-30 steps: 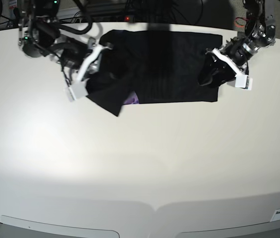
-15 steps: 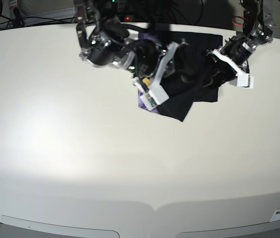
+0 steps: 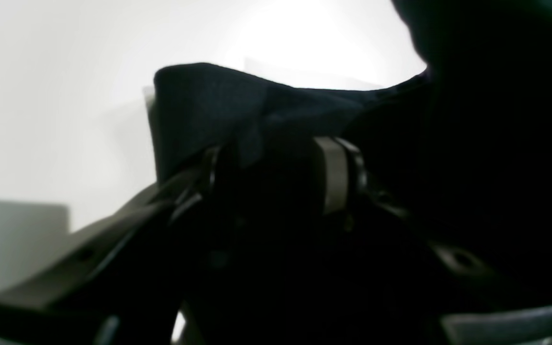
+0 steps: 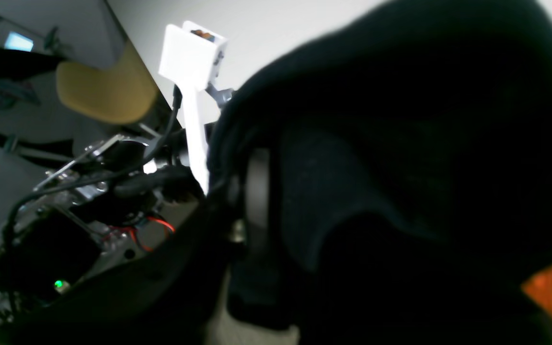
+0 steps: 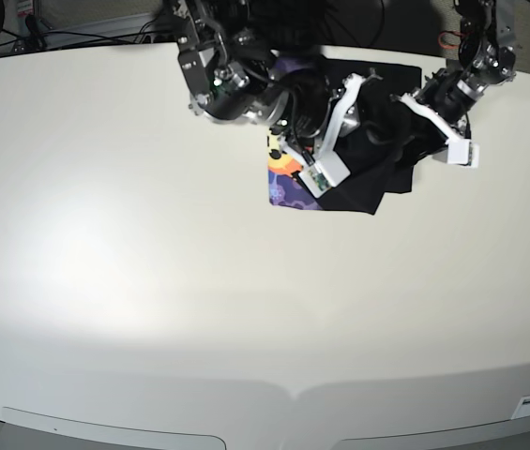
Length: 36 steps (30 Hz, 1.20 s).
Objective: Fold the T-shirt properly
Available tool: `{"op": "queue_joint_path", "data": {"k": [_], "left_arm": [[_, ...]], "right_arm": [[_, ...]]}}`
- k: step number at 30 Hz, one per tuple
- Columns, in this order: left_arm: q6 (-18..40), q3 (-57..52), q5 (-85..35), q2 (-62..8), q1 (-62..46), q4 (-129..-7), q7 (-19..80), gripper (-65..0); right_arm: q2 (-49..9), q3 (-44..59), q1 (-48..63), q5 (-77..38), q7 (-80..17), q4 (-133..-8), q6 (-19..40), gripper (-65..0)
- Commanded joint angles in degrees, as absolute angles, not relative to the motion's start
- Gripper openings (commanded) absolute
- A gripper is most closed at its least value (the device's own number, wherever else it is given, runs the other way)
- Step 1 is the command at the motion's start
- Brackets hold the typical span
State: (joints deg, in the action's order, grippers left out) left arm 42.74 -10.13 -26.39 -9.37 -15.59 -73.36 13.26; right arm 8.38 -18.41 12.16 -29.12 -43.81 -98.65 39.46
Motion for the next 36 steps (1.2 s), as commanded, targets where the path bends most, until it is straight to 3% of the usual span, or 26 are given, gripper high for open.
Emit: {"op": "queue_joint_path", "data": {"k": [1,2,7,16,29,36], "left_arm": [[40.00,-10.07,-22.92,-9.69,-16.36,-73.91,18.79,-40.6],[40.00,-10.13,-24.25,-9.93,-16.51,-75.00,19.88,-40.6],[40.00,-10.20,-33.01,-14.61,-19.14,-84.79,22.90,-40.6],[37.06,-18.63,-34.46,-22.26,-23.55,-96.25,22.76,-40.6],[40.00,-23.16,-52.47,-22.06,-27.03,-102.43,29.12,-40.6],[40.00,-17.26,-49.47,-17.32,-28.99,-111.24,29.98,-40.6]], "right_arm": [[9.00,-19.07,11.11,-31.09,-42.44,-99.63,40.00,-46.3],[9.00,-19.40,10.72,-32.01,-42.44,-99.63,40.00,-43.4],[9.00,-20.58,8.99,-33.63,-42.46,-99.63,40.00,-42.9],[9.00,-20.62,6.26,-43.59,-42.19,-99.63,40.00,-42.9],[9.00,-8.25,-3.03,-29.67,-48.64,-99.77,40.00,-43.0],[0.23,0.47,-2.76,-27.33,-49.21,-99.77,40.00,-42.9]]}}
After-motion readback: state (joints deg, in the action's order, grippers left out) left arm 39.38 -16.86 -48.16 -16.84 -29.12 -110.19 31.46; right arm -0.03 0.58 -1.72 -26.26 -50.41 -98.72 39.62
